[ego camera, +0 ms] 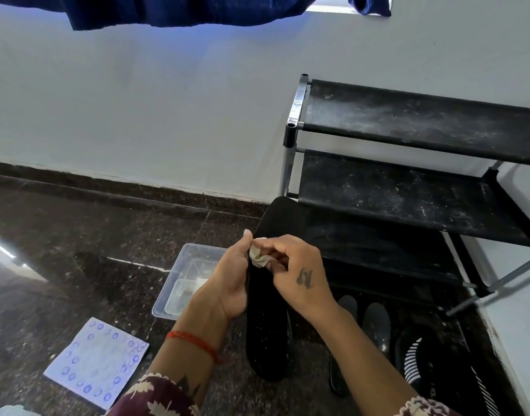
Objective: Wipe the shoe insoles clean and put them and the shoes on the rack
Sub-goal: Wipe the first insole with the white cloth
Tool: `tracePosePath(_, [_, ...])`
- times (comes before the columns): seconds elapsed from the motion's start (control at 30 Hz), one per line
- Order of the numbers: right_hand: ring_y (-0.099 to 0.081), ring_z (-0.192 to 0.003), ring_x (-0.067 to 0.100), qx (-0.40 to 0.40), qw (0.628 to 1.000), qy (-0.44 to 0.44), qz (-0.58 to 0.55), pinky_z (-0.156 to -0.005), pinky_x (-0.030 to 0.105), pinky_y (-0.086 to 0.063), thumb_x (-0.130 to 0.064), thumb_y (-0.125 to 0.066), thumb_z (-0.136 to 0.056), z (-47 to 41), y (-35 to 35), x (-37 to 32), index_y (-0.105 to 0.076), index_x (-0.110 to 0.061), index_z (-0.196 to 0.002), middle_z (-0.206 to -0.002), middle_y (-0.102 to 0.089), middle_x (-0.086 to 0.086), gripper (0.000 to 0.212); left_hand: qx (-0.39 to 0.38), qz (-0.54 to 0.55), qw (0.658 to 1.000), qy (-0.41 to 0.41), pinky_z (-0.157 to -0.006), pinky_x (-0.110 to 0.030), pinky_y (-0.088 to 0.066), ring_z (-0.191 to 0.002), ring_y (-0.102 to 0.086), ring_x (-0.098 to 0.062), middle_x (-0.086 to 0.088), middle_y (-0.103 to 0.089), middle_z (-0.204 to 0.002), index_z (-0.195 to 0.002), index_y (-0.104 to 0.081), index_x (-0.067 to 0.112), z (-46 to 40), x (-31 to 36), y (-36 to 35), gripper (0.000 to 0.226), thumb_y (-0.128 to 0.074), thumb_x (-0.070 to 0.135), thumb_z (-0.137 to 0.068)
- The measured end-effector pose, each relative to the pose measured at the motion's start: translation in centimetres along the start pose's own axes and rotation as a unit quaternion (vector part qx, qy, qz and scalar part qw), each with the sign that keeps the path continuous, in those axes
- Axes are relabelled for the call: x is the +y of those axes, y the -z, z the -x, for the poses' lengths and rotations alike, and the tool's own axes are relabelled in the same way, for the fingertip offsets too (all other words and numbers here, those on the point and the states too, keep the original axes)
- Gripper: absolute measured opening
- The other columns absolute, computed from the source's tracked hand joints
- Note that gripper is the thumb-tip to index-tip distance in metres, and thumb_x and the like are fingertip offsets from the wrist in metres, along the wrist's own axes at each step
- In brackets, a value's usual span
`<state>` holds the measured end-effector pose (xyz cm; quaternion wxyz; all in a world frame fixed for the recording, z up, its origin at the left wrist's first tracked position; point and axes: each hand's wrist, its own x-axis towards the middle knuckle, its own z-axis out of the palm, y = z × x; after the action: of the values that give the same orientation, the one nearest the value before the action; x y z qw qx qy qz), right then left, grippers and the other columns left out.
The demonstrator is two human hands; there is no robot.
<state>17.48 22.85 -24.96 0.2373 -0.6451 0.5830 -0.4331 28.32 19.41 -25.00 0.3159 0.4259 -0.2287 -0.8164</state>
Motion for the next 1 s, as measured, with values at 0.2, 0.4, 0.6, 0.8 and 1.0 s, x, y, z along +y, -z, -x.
tracePosePath(0.2, [-0.063,-0.077,0.004,-0.142,0.986,0.024,0.083,-0.07,0.016,-0.05,-0.002,-0.065,-0.072,0.0,2.3,0.5,-0.077,-0.017,-0.081,-0.085,-0.071,-0.004,0.021,0.007,0.02,1.0,-0.009,-0.085,-0.039,-0.051,-0.094,-0.066,-0.027,-0.017,-0.068,-0.109,-0.112,-0.064,0.004,0.0,0.5,0.3,0.064,-0.027,0.054,-0.097])
tracePosePath(0.4, [-0.062,-0.075,0.006,0.054,0.994,-0.05,0.085,-0.065,0.019,-0.053,0.004,-0.063,-0.075,-0.3,2.7,1.7,-0.074,-0.017,-0.086,-0.085,-0.067,-0.005,0.026,-0.019,0.027,0.999,0.005,-0.083,-0.055,-0.053,-0.099,-0.066,-0.038,-0.022,-0.066,-0.113,-0.116,-0.063,0.01,0.2,0.6,0.2,0.067,-0.025,0.06,-0.095])
tracePosePath(0.6, [-0.065,-0.08,0.002,-0.048,0.998,-0.027,0.03,-0.076,0.012,-0.051,0.009,-0.061,-0.072,0.2,0.7,0.3,-0.075,-0.018,-0.086,-0.089,-0.071,-0.006,0.033,0.018,0.017,1.0,-0.009,-0.067,-0.033,-0.058,-0.073,-0.071,-0.024,-0.016,-0.072,-0.087,-0.099,-0.067,0.005,-0.1,0.3,0.2,0.065,-0.026,0.055,-0.097])
tracePosePath(0.8, [-0.065,-0.08,0.004,-0.192,0.978,-0.03,0.079,-0.075,0.019,-0.053,0.009,-0.054,-0.065,0.2,2.9,0.1,-0.077,-0.017,-0.077,-0.085,-0.073,-0.003,0.036,0.046,0.006,0.999,-0.011,-0.076,-0.039,-0.051,-0.091,-0.066,-0.028,-0.016,-0.072,-0.096,-0.105,-0.065,0.004,-0.2,0.5,0.6,0.064,-0.026,0.054,-0.097])
tracePosePath(1.0, [-0.062,-0.071,-0.004,0.036,0.993,-0.102,0.046,-0.065,0.005,-0.047,0.005,-0.066,-0.073,-0.6,3.6,1.5,-0.074,-0.025,-0.077,-0.081,-0.071,-0.009,0.031,0.039,0.014,0.999,-0.005,-0.086,-0.057,-0.049,-0.106,-0.062,-0.04,-0.021,-0.066,-0.115,-0.117,-0.062,0.011,0.1,0.5,0.3,0.062,-0.028,0.058,-0.095])
